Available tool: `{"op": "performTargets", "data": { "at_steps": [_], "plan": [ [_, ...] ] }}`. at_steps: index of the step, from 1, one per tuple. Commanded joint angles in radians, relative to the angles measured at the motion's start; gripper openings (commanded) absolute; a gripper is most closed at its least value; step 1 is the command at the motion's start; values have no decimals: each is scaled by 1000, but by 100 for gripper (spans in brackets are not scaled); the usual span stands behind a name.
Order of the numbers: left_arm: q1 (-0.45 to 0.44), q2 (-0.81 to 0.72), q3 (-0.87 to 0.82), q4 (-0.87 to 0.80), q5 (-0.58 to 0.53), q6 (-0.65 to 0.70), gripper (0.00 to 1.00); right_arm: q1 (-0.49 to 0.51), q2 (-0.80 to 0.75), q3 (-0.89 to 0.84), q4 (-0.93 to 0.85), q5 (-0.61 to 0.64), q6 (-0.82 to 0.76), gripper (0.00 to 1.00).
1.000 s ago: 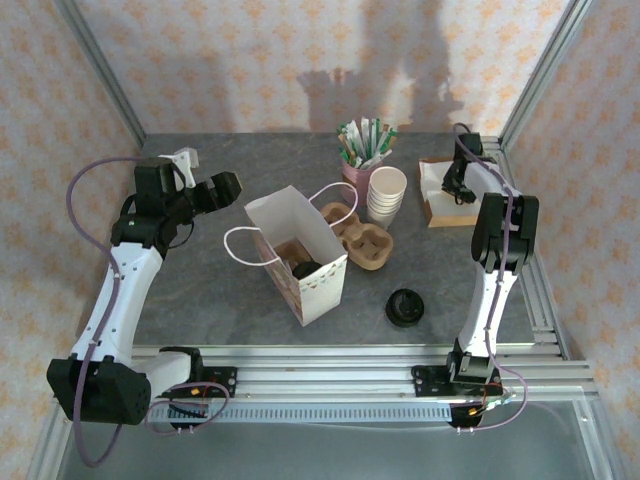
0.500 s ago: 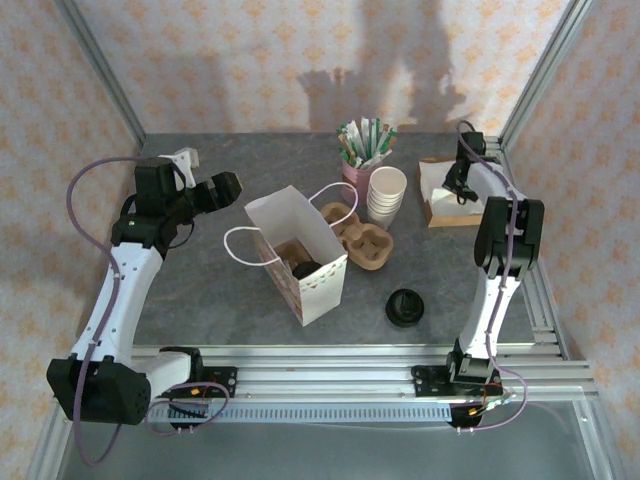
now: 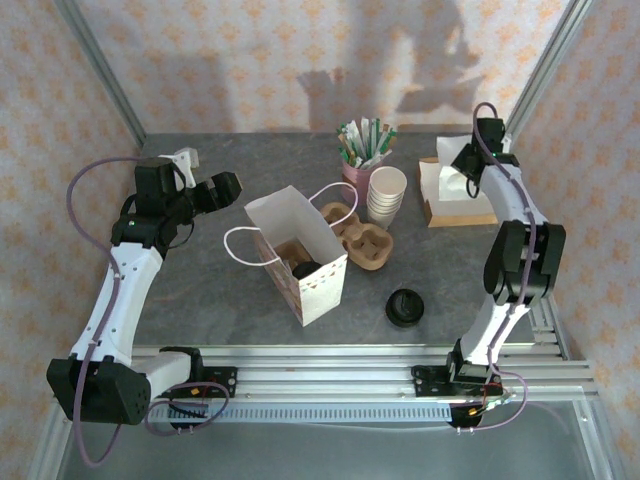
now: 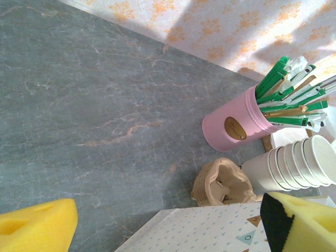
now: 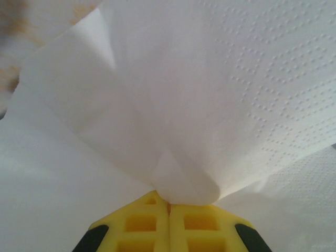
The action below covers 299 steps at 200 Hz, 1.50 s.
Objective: Pack the takeout coffee
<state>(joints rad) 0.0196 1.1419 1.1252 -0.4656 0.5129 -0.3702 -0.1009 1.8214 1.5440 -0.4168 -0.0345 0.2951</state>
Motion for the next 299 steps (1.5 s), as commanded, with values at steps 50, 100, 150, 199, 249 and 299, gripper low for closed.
{"op": "performTargets", "data": {
  "at_steps": [50,100,150,199,249,299],
  "plan": [
    [-9,-2,29,11,-5,-12,91,39,-350,-154,323,-530,385,0],
    [-12,-4,27,12,-5,-9,91,357,-532,-134,331,-580,456,0],
    [-18,-5,27,6,-22,3,91,749,-562,-158,372,-525,522,0],
    [-33,-3,25,5,-26,15,91,975,-526,-180,447,-449,541,0],
    [-51,-12,22,3,-38,25,92,1019,-428,-233,500,-472,671,0],
    [-58,-2,26,1,-20,31,92,1018,-416,-212,333,-384,565,0]
  ]
}}
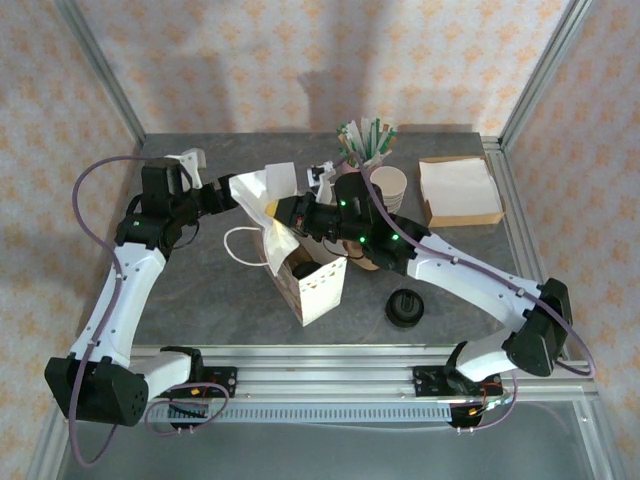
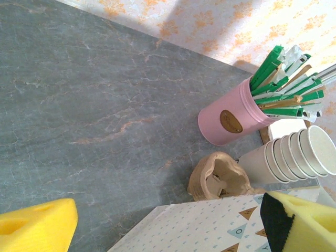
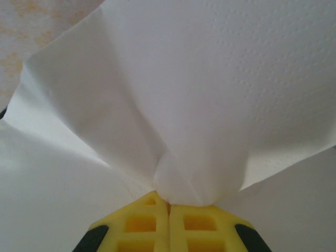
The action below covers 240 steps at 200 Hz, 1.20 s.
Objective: Pack the takeout coffee
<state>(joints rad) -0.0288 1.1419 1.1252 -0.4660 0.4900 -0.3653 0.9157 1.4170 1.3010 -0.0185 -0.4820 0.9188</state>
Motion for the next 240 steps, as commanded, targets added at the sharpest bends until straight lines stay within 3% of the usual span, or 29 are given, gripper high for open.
{"op": "performTargets", "data": {
  "at_steps": [1,88,240],
  "plan": [
    [-9,-2,26,2,4,26,92,1,-11,32,-70,65,-62,0],
    [-23,14,34,-5,33,40,92,-61,15,86,-322,140,-225,0],
    [-33,30,46,-24,30,57,92,-46,214,279,-608,241,-423,0]
  ]
}}
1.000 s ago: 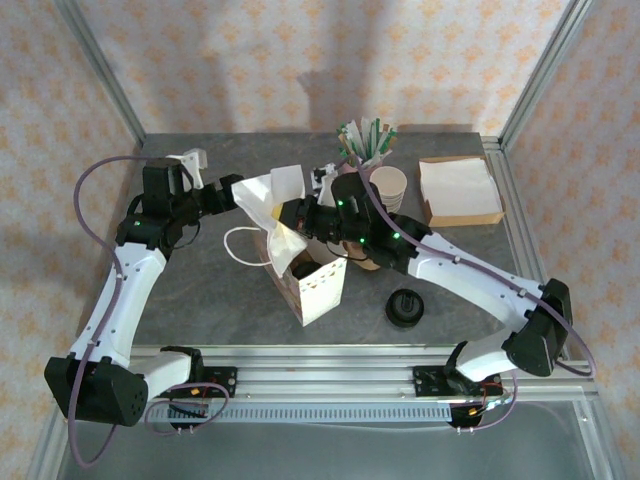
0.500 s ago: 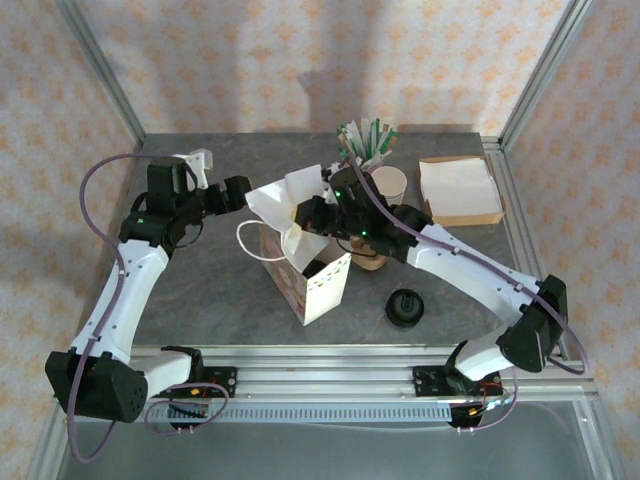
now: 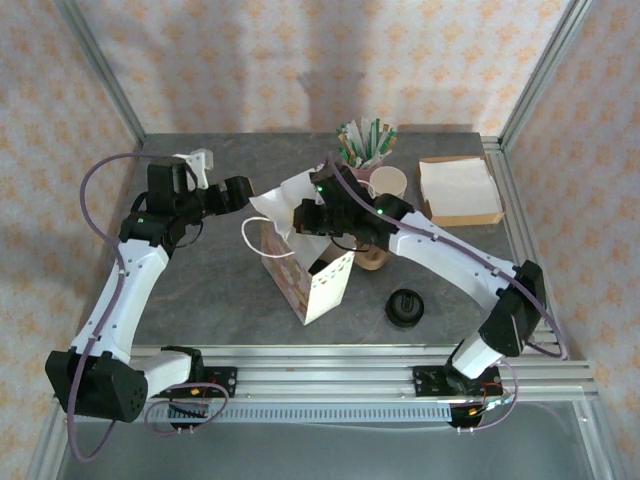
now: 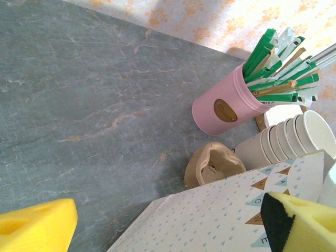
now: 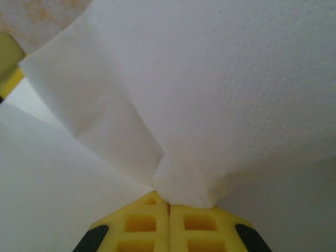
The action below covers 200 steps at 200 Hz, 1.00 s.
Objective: Pack the takeout coffee
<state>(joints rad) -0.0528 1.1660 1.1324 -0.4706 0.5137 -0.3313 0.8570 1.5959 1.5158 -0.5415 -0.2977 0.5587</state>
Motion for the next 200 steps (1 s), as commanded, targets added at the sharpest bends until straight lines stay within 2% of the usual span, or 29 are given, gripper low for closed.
{"op": "performTargets", "data": {
  "at_steps": [1,88,181,200],
  "plan": [
    [-9,6,38,-19,6,24,92,14,37,67,-88,58,-65,0],
    [-11,14,44,-24,29,19,92,53,187,201,-231,139,-180,0],
    [-13,17,45,-26,23,20,92,60,270,204,-186,180,-222,0],
    [-13,19,46,-26,22,20,92,60,271,206,-172,180,-223,3]
  ]
}}
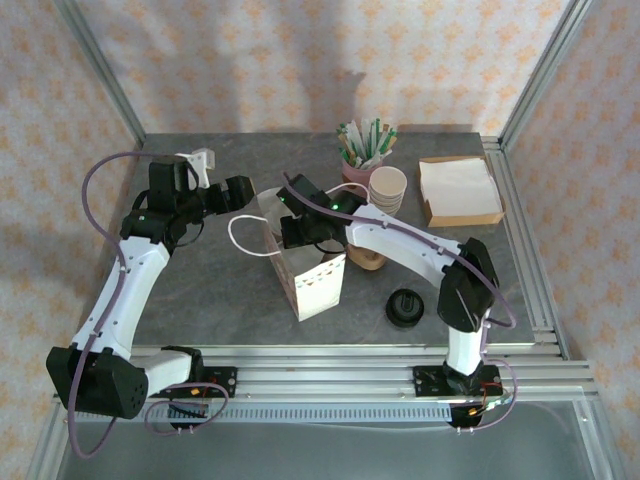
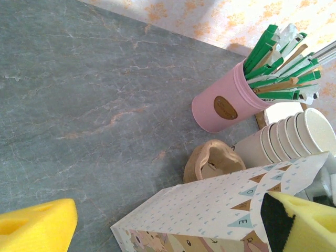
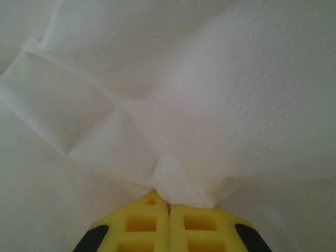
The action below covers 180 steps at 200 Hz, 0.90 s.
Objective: Pack the takeout coffee
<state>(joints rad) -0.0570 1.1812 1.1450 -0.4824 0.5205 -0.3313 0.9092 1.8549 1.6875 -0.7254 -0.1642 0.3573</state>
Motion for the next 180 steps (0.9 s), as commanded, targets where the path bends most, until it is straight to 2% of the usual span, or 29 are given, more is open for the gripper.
{"op": "performTargets", "data": {
  "at_steps": [1,13,63,97,119,180],
  "plan": [
    [-8,3,32,-15,15,20,92,8,11,35,14,45,-21,4],
    [-9,3,32,-16,15,20,92,9,2,33,35,38,-22,6],
    [-9,0,32,-17,15,21,92,11,-75,53,74,42,-4,35],
    [-9,-1,32,-15,12,20,92,12,-139,74,40,75,-4,47],
    [-9,0,32,-14,10,20,92,13,-176,89,16,88,-6,51],
    [-11,-11,24,-3,-5,23,92,14,-317,90,16,113,-41,52]
  ]
}}
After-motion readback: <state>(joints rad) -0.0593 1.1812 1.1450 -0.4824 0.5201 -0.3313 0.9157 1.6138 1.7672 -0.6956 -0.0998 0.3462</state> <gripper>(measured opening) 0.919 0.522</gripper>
